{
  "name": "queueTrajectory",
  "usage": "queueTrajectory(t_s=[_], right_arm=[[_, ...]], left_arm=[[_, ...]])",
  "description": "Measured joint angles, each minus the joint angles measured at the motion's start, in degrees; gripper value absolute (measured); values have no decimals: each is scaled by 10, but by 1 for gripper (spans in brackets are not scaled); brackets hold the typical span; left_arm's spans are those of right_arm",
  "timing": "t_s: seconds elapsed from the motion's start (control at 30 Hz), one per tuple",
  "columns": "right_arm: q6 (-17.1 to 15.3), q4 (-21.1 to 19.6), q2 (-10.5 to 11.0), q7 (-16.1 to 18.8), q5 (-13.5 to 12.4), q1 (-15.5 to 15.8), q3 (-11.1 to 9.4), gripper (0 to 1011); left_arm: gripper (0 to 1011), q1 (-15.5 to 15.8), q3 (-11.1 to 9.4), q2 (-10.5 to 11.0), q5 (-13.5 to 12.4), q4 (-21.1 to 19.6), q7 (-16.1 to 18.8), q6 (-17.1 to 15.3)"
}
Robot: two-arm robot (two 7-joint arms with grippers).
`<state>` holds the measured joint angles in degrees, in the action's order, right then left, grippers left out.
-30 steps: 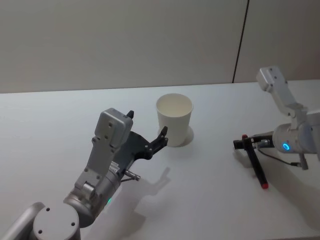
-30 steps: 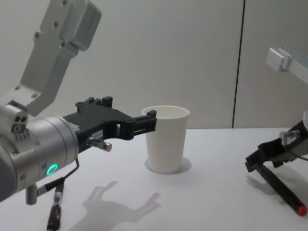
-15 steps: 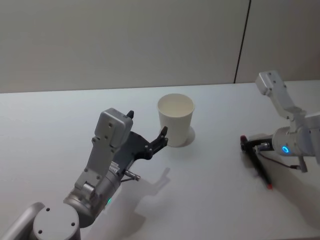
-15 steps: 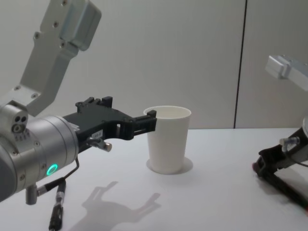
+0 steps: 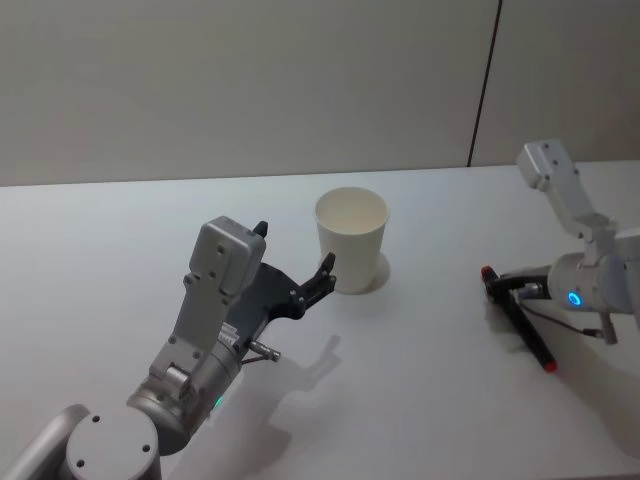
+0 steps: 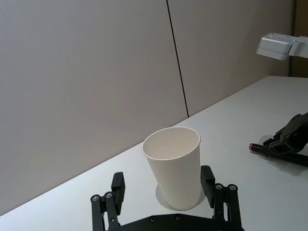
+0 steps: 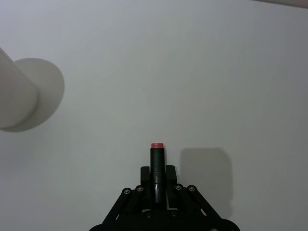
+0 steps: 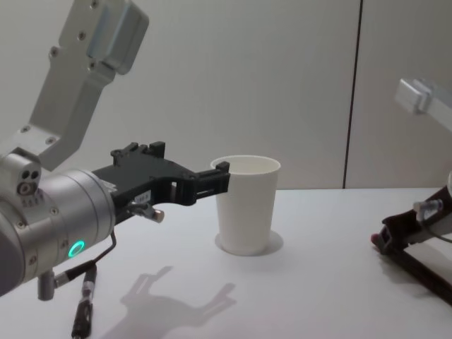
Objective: Place the pen into the pen holder.
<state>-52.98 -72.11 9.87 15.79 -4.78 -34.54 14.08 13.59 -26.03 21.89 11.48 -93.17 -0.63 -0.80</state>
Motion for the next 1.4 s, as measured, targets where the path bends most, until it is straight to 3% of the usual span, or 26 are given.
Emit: queueTrajectory(t_s=[0.37, 0.7, 1.4], right_arm=[[34, -27, 5, -7, -9, 15, -6, 176], [86, -68, 12, -15, -16, 39, -10, 176], [252, -141, 21, -39, -5, 89, -6, 176]], left_arm=[[1003, 0, 0, 0, 0, 0, 0, 0], [1003, 0, 0, 0, 0, 0, 0, 0], [1003, 0, 0, 0, 0, 0, 0, 0]])
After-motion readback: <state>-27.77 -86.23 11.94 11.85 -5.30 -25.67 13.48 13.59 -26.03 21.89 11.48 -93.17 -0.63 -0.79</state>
